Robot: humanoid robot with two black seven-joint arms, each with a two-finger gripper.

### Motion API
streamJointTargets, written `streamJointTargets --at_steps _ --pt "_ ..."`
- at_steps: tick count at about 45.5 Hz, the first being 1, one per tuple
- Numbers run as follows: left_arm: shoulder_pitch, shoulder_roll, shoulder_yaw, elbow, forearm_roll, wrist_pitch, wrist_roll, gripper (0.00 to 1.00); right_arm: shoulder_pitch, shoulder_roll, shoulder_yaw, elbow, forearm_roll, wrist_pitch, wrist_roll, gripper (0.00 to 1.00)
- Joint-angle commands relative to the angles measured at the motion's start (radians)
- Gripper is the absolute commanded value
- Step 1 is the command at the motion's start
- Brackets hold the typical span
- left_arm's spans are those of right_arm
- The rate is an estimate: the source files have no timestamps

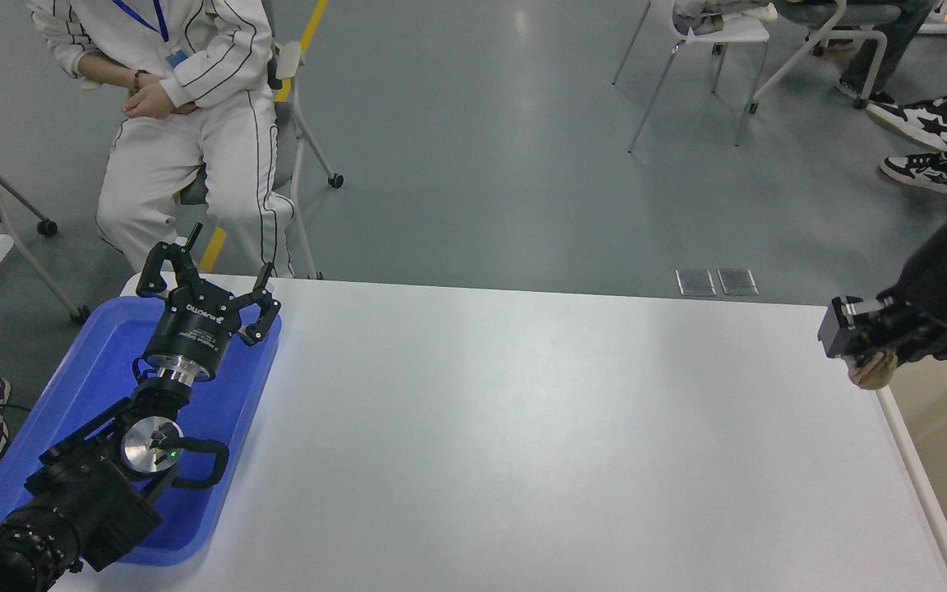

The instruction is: Pick up paper ball place in dustbin

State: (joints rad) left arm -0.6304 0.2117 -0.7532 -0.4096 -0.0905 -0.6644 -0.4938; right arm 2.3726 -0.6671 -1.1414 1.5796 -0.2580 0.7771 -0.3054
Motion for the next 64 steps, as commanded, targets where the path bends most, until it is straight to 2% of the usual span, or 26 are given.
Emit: streamJointTargets --at_steps 1,27,45,55,64 --pt "0.0 0.0 0.0 0.0 0.0 0.0 0.0 1.0 0.08 0.027 -0.018 0.017 0.019 0.008 0.0 0.0" --pt "0.0 0.0 0.0 0.0 0.0 0.0 0.0 1.0 0.083 0.02 -0.119 0.007 0.017 0.008 -0.003 0.0" --pt "0.0 0.0 0.0 0.0 0.0 0.0 0.0 1.0 0.128 -0.106 -0.339 -0.015 0.016 0.008 -0.003 0.0" --pt "0.0 0.0 0.0 0.0 0.0 0.0 0.0 1.0 0.129 -0.178 -0.448 -0.105 0.017 0.008 -0.001 0.0" --pt "0.0 0.0 0.0 0.0 0.0 0.0 0.0 1.0 0.131 -0.193 -0.52 -0.133 0.017 0.008 -0.001 0.0"
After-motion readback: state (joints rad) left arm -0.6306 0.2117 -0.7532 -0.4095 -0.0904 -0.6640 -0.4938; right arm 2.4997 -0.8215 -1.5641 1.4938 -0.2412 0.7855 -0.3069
